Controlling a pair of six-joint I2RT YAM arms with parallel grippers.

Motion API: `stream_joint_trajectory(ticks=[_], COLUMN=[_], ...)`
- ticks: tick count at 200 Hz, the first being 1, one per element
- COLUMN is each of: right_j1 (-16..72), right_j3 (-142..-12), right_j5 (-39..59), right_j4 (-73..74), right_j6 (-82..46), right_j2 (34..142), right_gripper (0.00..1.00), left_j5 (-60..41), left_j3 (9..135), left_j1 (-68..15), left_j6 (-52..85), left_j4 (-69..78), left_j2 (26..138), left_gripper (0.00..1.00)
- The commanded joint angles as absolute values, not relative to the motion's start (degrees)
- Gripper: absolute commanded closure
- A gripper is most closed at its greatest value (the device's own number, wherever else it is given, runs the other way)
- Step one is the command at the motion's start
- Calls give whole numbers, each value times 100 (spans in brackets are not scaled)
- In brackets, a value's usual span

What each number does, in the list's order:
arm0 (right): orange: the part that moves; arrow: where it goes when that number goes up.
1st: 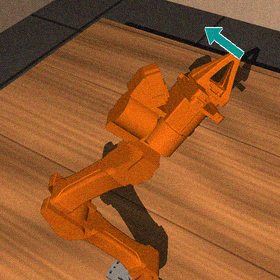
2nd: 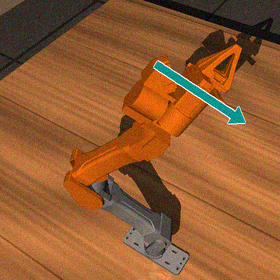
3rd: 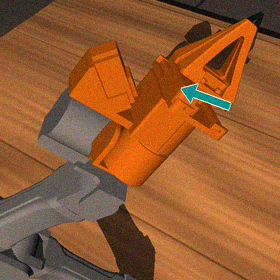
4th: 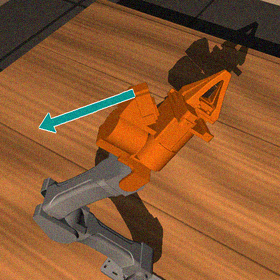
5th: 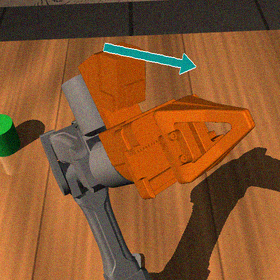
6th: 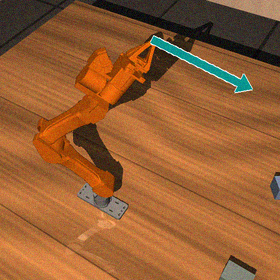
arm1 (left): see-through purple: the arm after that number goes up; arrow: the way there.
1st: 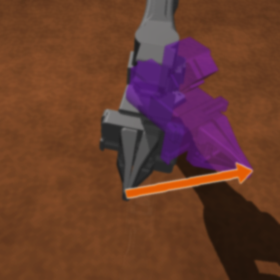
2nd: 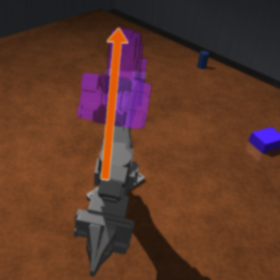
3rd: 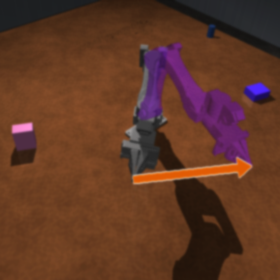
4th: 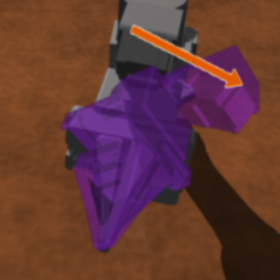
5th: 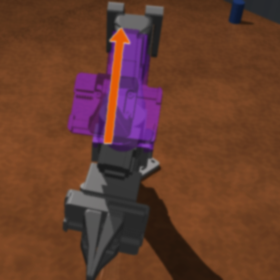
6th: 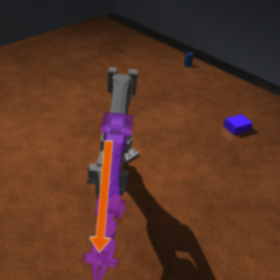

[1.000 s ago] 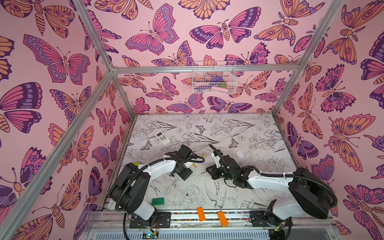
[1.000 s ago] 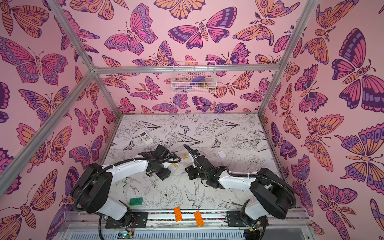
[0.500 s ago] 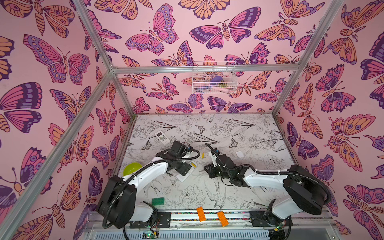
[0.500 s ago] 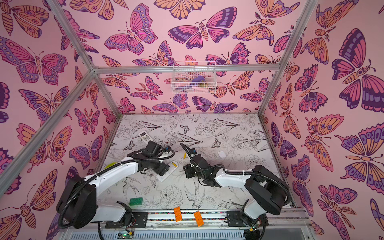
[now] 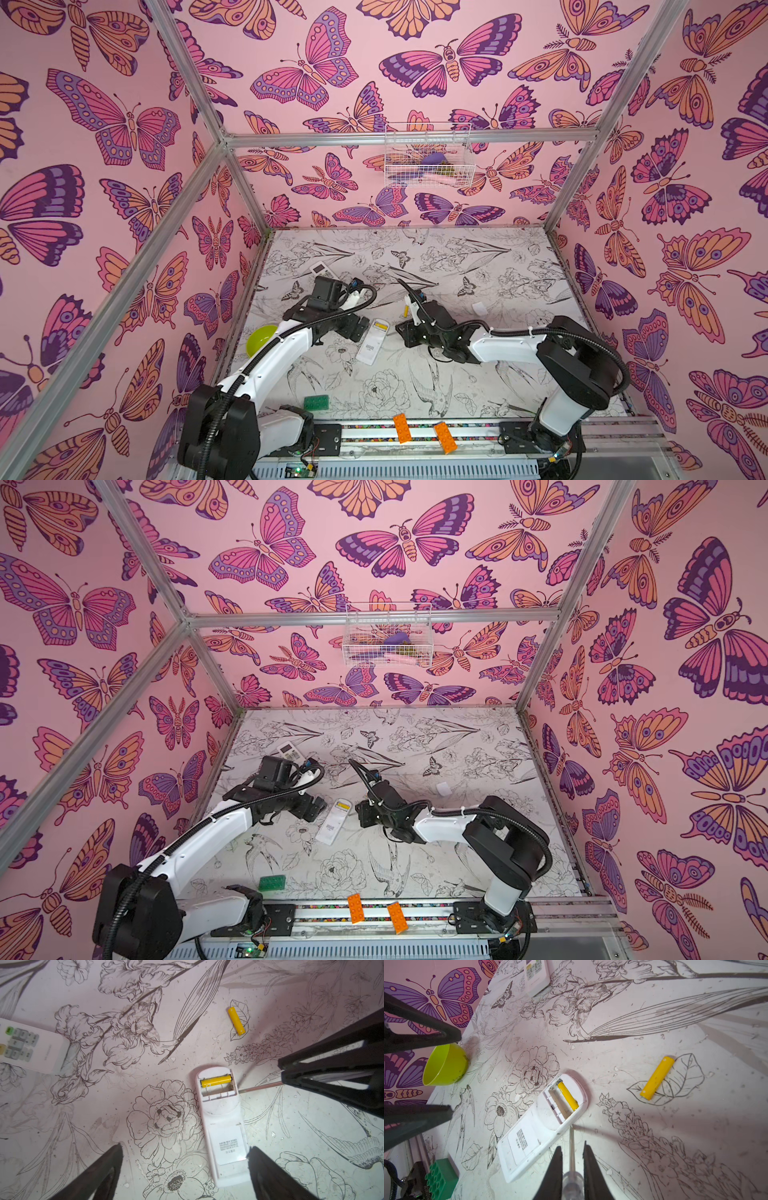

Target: Unload the batteries from the remote control

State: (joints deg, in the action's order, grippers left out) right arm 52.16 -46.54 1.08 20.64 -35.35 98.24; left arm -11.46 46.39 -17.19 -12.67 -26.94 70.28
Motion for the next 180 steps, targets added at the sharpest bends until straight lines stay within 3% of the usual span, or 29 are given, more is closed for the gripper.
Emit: stream_joint_trajectory(ticks=[1, 180], right_j1=[5214, 5136], right_j3=[-4904, -6359], right_j5=[142, 1734], right_j4=[1916, 2338], right_j6=[-3371, -3189], right_j2=[10143, 11669], right_gripper=[100, 100], left_j5=[-1271, -1057], left_j3=[4553, 4886], left_j1=[-1585, -1118], left_j6=[-1310, -1880], left_j4=[-2715, -2847], left_j2=[6920, 6666], left_gripper=[1, 0])
